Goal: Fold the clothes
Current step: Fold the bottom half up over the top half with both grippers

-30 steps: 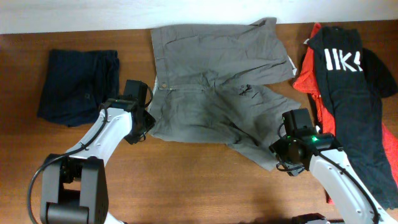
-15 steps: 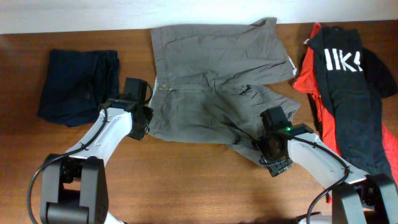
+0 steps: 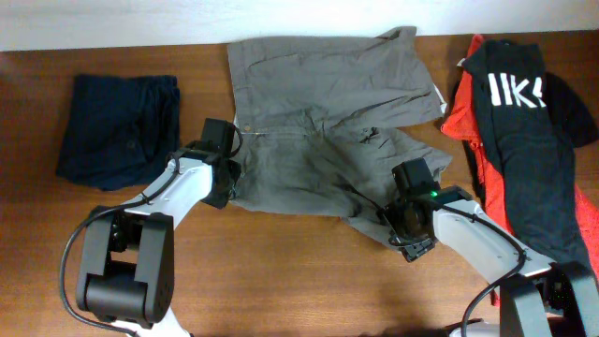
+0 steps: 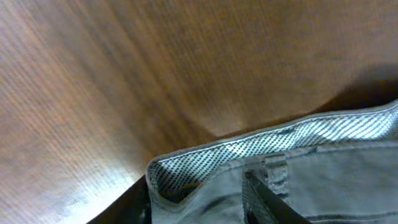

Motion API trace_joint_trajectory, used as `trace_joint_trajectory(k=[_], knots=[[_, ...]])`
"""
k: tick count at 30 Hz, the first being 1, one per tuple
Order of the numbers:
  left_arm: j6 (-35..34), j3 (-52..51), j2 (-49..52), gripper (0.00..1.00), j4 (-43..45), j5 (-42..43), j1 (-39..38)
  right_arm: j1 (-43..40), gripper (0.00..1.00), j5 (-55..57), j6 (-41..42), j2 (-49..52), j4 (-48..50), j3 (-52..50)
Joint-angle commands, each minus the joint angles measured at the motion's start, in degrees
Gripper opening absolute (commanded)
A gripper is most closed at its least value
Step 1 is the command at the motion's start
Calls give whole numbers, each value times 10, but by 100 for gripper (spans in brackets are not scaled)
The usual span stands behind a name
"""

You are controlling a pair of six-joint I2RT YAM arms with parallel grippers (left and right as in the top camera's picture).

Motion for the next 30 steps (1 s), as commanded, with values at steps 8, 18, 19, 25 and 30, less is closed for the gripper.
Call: trace_joint_trajectory(k=[8, 18, 19, 25, 30], knots=[[19, -9, 30, 1, 5, 12, -2, 0, 4, 3, -138, 1, 1, 1], [55, -8, -60, 1, -41, -11, -1, 0, 4, 9, -135, -37, -83, 28], [55, -8, -75, 1, -49, -20, -1, 0, 4, 15, -135, -47, -101, 35], [54, -8, -206, 1, -142, -103, -1, 0, 4, 35, -135, -128, -194, 59], [54, -8, -301, 1, -213, -159, -1, 0, 4, 36, -135, -213, -265, 60]])
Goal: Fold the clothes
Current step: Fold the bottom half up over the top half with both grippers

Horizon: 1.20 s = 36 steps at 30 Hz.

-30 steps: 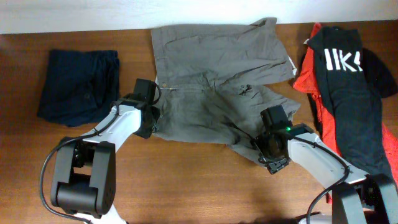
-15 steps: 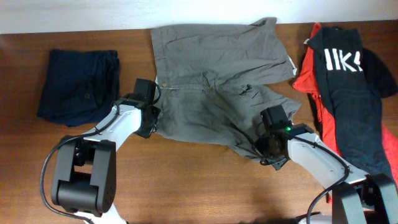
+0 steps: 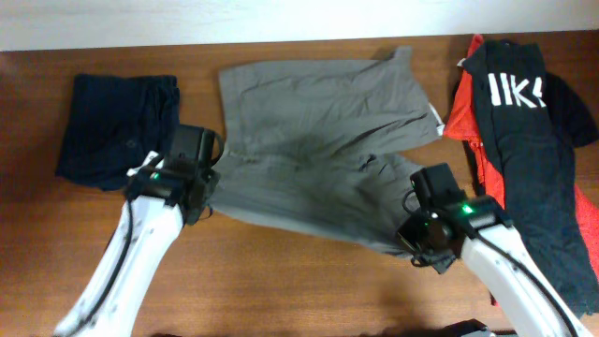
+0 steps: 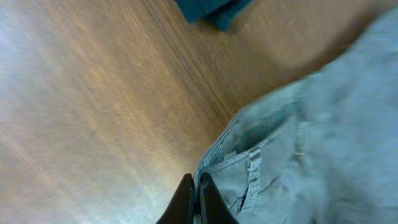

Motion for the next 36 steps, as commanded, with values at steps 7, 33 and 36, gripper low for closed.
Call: trace_joint_trajectory(k=[7, 33, 36], knots=[[6, -1, -137, 1, -96, -108, 2, 0, 4, 23, -1, -183, -157, 8], [75, -1, -70, 1, 195, -128, 2, 0, 4, 158, -219, 9, 284, 91], [83, -1, -50, 1, 233, -128, 2, 0, 4, 169, -242, 63, 310, 134]])
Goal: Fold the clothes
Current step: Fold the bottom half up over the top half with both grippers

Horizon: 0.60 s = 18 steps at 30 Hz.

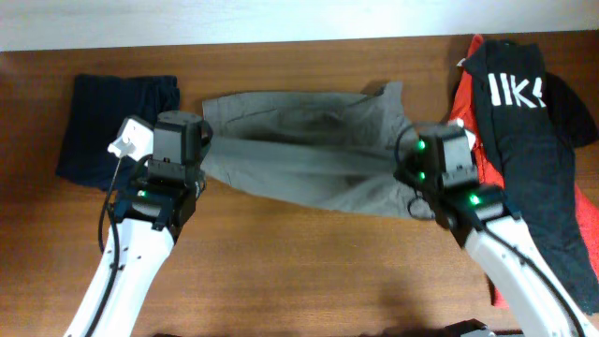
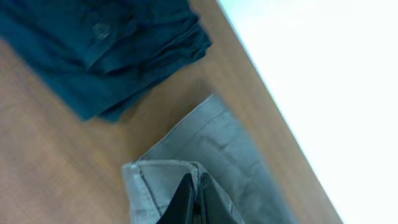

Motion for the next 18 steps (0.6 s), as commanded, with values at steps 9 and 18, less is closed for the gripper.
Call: trace_joint_trajectory(k=[9, 18], knots=[[29, 2, 130, 1, 161, -46, 6, -3, 4, 46, -52, 178, 146, 89], [57, 2, 237, 2, 333, -61, 6, -3, 4, 88, -56, 248, 223, 89]])
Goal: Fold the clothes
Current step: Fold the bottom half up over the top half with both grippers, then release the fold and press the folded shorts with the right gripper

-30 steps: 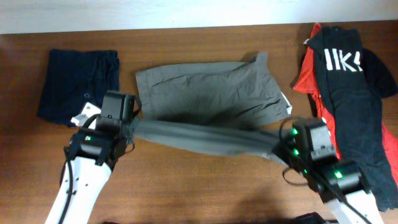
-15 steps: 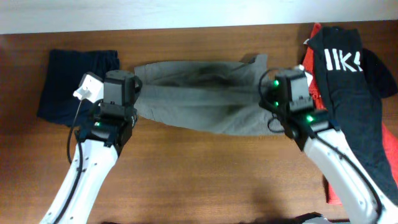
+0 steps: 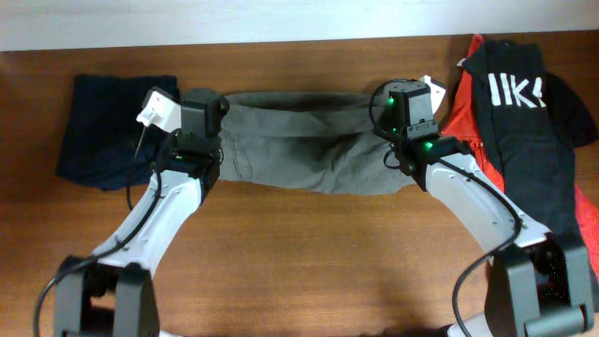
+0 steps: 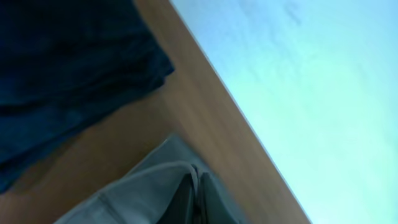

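Grey shorts (image 3: 299,140) lie folded in half lengthwise as a long band across the far middle of the table. My left gripper (image 3: 208,105) is shut on their upper left corner, and in the left wrist view the grey cloth (image 4: 149,193) is pinched between the closed fingers (image 4: 185,202). My right gripper (image 3: 401,103) is at the upper right corner of the shorts, with cloth bunched under it; its fingers are hidden beneath the wrist.
A folded dark navy garment (image 3: 112,126) lies at the far left, close to my left arm. A pile of red and black clothes (image 3: 524,122) fills the right side. The table's far edge (image 3: 299,42) runs just behind the shorts.
Both grippers have moved further back with the front edge of the shorts. The lifted layer now lies over the back half, and the shorts form a narrower band.
The shorts lay spread flat, with my grippers at their near left and near right edges. Then both edges were held off the table and drawn back. Later the front half was over the middle, and now it rests on the back half.
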Motion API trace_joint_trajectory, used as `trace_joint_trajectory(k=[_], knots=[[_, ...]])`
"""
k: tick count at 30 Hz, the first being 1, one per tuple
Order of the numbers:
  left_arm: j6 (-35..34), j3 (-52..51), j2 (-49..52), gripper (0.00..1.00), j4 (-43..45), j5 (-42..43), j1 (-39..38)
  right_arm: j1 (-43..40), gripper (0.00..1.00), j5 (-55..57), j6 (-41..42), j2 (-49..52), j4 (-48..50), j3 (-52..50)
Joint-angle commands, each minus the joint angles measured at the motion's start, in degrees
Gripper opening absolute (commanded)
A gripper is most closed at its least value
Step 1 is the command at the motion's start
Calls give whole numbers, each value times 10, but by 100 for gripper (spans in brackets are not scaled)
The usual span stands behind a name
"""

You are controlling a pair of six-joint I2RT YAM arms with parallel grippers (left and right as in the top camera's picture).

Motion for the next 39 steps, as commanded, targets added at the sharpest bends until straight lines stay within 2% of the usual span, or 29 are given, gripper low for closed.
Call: trace_joint_trajectory(k=[1, 5, 8, 9, 10, 11, 12, 13, 14, 15, 19, 20, 23, 28, 31, 34, 38, 39], knots=[[22, 2, 48, 4, 58, -20, 5, -4, 4, 32, -9, 24, 29, 11], [25, 2, 85, 4, 119, -20, 5, -16, 4, 31, -9, 48, 64, 11], [56, 2, 112, 4, 187, -20, 4, -28, 4, 30, -9, 60, 84, 11], [70, 2, 120, 13, 214, -20, 4, -33, 4, 29, -9, 63, 93, 11], [83, 2, 124, 26, 232, -20, 4, -35, 4, 30, -10, 65, 100, 11], [110, 2, 131, 59, 264, -20, 5, -40, 14, 29, -10, 68, 117, 11], [135, 2, 135, 92, 294, -20, 5, -42, 39, 30, -10, 70, 130, 11], [158, 3, 140, 99, 321, -20, 5, -45, 73, 30, -10, 71, 144, 11], [177, 6, 141, 99, 341, -20, 5, -48, 91, 29, -14, 71, 157, 11], [199, 11, 141, 99, 352, -19, 5, -49, 98, 29, -29, 71, 171, 11], [311, 56, 141, 99, 324, 7, 4, -50, 98, -3, -111, 68, 197, 16], [352, 82, 138, 99, 279, 39, 4, -50, 99, -49, -175, 65, 184, 25], [378, 127, 126, 99, 155, 86, 4, -50, 99, -173, -280, 61, 121, 58], [410, 169, 103, 99, -19, 121, 5, -45, 98, -263, -361, 61, 39, 93], [428, 175, 89, 99, -83, 122, 5, -30, 88, -271, -374, 63, 33, 94], [431, 175, 76, 99, -122, 121, 5, -11, 63, -272, -373, 75, 34, 94], [431, 175, 46, 99, -135, 116, 13, 18, 37, -272, -355, 111, 57, 94], [422, 175, 24, 99, -140, 117, 25, 30, 25, -272, -336, 133, 80, 94]])
